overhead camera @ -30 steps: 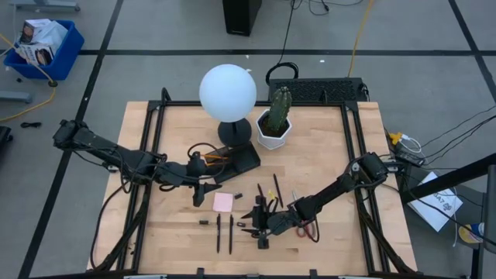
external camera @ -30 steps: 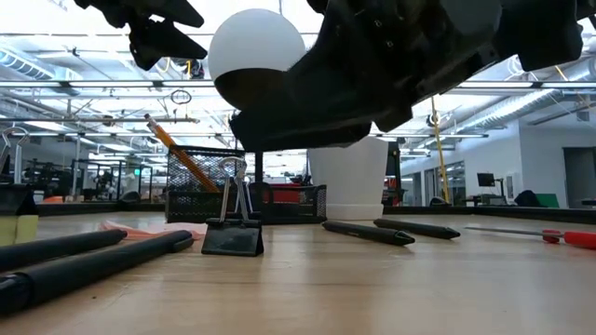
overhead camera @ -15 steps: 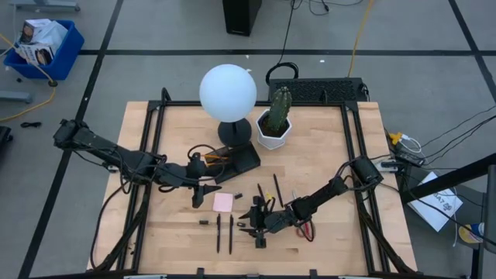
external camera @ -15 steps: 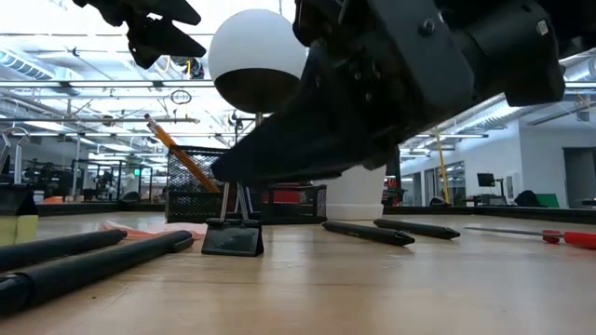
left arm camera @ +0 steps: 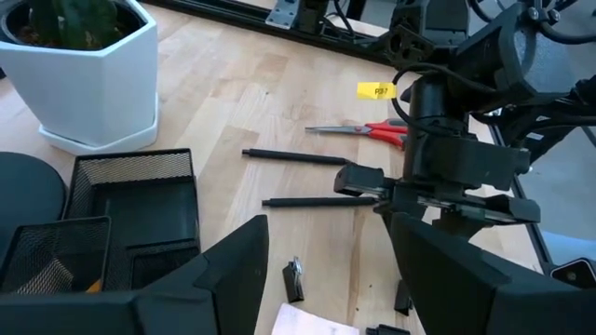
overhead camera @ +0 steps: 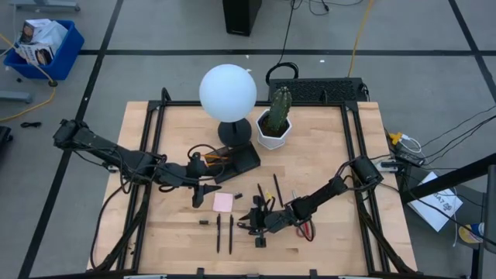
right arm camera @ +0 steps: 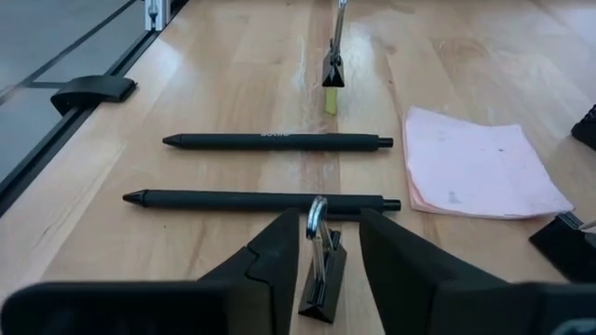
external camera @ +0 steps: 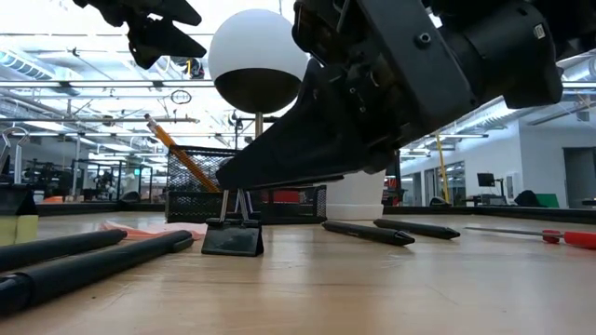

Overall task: Pick and place office supplies into organizer
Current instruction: Put the bottom right black binder clip into the desk organizer

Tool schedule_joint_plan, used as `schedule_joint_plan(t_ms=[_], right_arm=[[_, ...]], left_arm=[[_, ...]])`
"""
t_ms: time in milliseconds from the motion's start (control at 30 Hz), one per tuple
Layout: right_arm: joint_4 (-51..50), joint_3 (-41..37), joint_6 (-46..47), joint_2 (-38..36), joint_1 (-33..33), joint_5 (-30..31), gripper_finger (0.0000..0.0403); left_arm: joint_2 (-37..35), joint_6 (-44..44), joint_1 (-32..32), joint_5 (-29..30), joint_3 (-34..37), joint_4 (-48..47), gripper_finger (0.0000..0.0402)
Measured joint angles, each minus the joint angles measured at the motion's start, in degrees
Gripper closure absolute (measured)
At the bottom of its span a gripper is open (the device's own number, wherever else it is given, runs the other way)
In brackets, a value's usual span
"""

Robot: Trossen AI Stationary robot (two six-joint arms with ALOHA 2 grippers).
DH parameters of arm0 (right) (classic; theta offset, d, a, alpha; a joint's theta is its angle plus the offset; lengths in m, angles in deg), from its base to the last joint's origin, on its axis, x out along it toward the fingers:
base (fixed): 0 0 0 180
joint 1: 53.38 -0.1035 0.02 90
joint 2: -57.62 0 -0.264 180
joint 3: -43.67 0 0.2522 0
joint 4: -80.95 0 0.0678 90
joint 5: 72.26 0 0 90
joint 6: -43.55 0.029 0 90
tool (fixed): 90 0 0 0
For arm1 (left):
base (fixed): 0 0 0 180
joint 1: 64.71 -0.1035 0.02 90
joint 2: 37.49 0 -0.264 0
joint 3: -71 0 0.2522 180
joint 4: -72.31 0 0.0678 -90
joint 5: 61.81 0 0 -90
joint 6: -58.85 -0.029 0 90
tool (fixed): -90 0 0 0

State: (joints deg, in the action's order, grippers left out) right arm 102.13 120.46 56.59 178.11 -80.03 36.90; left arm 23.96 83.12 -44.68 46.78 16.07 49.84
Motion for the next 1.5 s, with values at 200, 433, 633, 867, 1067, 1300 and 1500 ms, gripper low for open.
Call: schedule_joint_plan(t_ms=[200, 433, 633, 867, 1067, 1300, 1500], right_arm=[[0.1, 0.0, 0.0, 0.0, 0.0, 0.0, 0.033], [0.2, 0.0, 0.0, 0.0, 0.0, 0.0, 0.0371], [0.2, 0.0, 0.0, 0.0, 0.0, 0.0, 0.0397], [0.8, 0.0, 0.0, 0.0, 0.1, 0.0, 0.0396], [1.8, 0.0, -0.7, -1.1, 0.1, 0.0, 0.0397], [2.4, 0.0, -3.6, -3.0, 0.7, 0.0, 0.0396], [4.4, 0.0, -5.2, -2.9, 3.3, -1.5, 0.0396]], left_arm=[[0.0, 0.0, 0.0, 0.0, 0.0, 0.0, 0.017], [0.0, 0.9, 0.0, 1.3, 0.0, 0.0, 0.017], [0.0, 1.3, 0.0, 2.4, 0.0, 0.0, 0.017], [0.0, 1.3, 0.0, 2.4, 0.0, 0.0, 0.017], [0.0, 1.3, 0.0, 2.5, 0.0, 0.0, 0.017], [0.0, 1.3, 0.0, 2.5, 0.0, 0.0, 0.017], [0.0, 1.3, 0.0, 2.5, 0.0, 0.0, 0.017]])
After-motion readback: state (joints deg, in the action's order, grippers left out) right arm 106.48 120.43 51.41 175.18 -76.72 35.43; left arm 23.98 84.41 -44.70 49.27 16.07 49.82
